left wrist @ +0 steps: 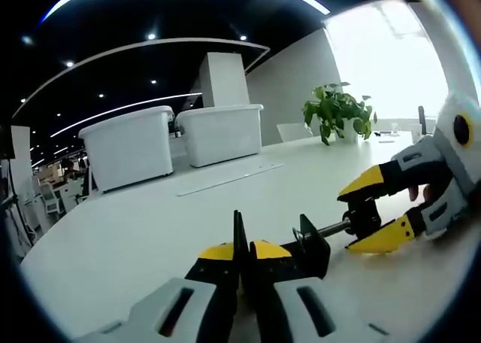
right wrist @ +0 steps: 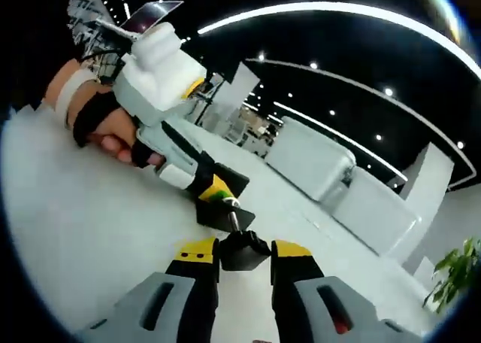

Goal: Clamp the fixed fixture on the desktop, loosen the retaining clip, secure it to the edge of the desk, and tighten the retaining clip.

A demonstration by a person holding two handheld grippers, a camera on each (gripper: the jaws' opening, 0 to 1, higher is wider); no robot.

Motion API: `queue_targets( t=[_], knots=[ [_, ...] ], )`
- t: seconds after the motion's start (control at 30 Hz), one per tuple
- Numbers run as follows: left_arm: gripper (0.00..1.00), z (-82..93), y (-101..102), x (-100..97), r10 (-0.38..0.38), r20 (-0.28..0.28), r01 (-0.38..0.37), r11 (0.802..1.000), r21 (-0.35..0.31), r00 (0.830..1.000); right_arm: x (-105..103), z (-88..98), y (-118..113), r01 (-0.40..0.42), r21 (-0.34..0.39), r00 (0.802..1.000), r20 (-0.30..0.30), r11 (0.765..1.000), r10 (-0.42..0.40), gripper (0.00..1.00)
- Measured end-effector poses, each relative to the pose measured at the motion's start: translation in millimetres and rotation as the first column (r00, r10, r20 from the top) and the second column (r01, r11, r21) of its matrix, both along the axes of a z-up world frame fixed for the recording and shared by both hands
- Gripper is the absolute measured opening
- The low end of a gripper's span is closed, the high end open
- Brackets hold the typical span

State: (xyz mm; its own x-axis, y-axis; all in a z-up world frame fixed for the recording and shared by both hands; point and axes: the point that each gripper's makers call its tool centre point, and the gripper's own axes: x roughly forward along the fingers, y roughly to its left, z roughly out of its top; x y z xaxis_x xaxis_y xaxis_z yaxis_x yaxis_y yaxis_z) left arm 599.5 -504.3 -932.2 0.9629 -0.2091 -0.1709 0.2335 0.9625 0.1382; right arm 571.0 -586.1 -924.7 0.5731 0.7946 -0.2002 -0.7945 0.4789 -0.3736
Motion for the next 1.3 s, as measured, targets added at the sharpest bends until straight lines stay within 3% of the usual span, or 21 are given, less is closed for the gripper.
queue_targets(
  t=[0.03,0.07,0.1,0.17,0.2,0.23,0.33,0.43,0.5,0.53,0.63,0.73,0.8,0.87,0.93,1.03,1.1,1.2,1.3],
  knots=[
    [0.06,-0.3,0,-0.1,0.001,0.0,-0.001,1.0,0.001,1.0,-3,2.2,-2,0.006,0.021,1.0,-0.03,1.0,-0.005,0.35],
    [0.06,-0.1,0,0.1,0.001,0.001,-0.001,1.0,0.004,1.0,-7,7.6,-5,0.018,0.117,0.989,-0.151,0.993,0.0,0.42],
    [0.06,0.0,0,0.4,0.001,0.0,-0.001,1.0,0.003,1.0,-6,10.5,-9,0.051,0.191,0.967,-0.255,0.98,-0.001,0.43],
    [0.06,-0.7,2,0.0,0.001,0.001,-0.001,1.0,0.005,1.0,-2,9.3,-12,0.113,0.319,0.884,-0.465,0.941,0.052,0.41],
    [0.06,-0.6,2,-0.3,-0.001,0.001,0.001,1.0,0.004,1.0,3,8.4,-15,0.165,0.369,0.835,-0.545,0.915,0.069,0.41],
    [0.06,-0.7,2,-0.5,0.0,0.0,0.0,1.0,0.003,1.0,9,1.7,-15,0.202,0.389,0.801,-0.593,0.899,0.077,0.4],
    [0.06,-0.4,1,-1.9,-0.003,0.002,0.003,1.0,0.009,1.0,22,-1.8,-19,0.225,0.411,0.787,-0.611,0.883,0.084,0.34],
    [0.06,0.3,0,-3.2,-0.003,0.002,0.003,1.0,0.007,1.0,15,-3.5,-13,0.214,0.416,0.768,-0.631,0.884,0.111,0.27],
    [0.06,-0.5,1,-2.8,-0.003,0.001,0.003,1.0,0.006,1.0,11,0.0,-8,0.222,0.444,0.748,-0.649,0.868,0.141,0.2],
    [0.06,-0.1,1,-3.0,-0.003,0.002,0.003,1.0,0.008,1.0,14,-0.4,-9,0.234,0.445,0.747,-0.652,0.865,0.133,0.19],
    [0.06,-0.6,0,-3.3,-0.003,0.003,0.003,1.0,0.011,1.0,13,2.5,-8,0.213,0.431,0.786,-0.608,0.877,0.108,0.17],
    [0.06,-0.9,-1,-4.2,-0.003,0.004,0.003,1.0,0.011,1.0,4,4.1,-6,0.116,0.36,0.877,-0.474,0.926,0.074,0.16],
    [0.06,-1.0,-2,-4.9,-0.008,0.003,0.008,1.0,0.01,1.0,-2,4.3,-5,0.084,0.321,0.906,-0.42,0.943,0.062,0.16],
    [0.06,-0.9,-3,-4.7,-0.01,0.005,0.01,1.0,0.01,1.0,-7,7.8,-3,0.027,0.266,0.955,-0.292,0.964,0.053,0.16],
    [0.06,-1.4,-3,-4.7,-0.011,0.004,0.011,1.0,0.01,1.0,-13,11.5,0,-0.036,0.159,0.995,-0.083,0.987,0.05,0.16],
    [0.06,-2.2,-1,-3.8,-0.009,0.003,0.009,1.0,0.01,1.0,-16,14.0,4,-0.057,0.085,0.998,0.043,0.995,0.054,0.16],
    [0.06,-2.6,-1,-3.7,-0.009,0.002,0.009,1.0,0.009,1.0,-15,13.5,5,-0.064,0.007,0.986,0.152,0.998,0.062,0.16],
    [0.06,-0.8,-4,-8.7,-0.009,0.002,0.009,1.0,0.009,1.0,-27,13.0,7,-0.047,-0.158,0.92,0.378,0.986,0.105,0.16],
    [0.06,-1.0,-4,-8.3,-0.01,0.001,0.01,1.0,0.009,1.0,-31,12.1,8,-0.025,-0.232,0.871,0.473,0.972,0.135,0.16]
  ],
)
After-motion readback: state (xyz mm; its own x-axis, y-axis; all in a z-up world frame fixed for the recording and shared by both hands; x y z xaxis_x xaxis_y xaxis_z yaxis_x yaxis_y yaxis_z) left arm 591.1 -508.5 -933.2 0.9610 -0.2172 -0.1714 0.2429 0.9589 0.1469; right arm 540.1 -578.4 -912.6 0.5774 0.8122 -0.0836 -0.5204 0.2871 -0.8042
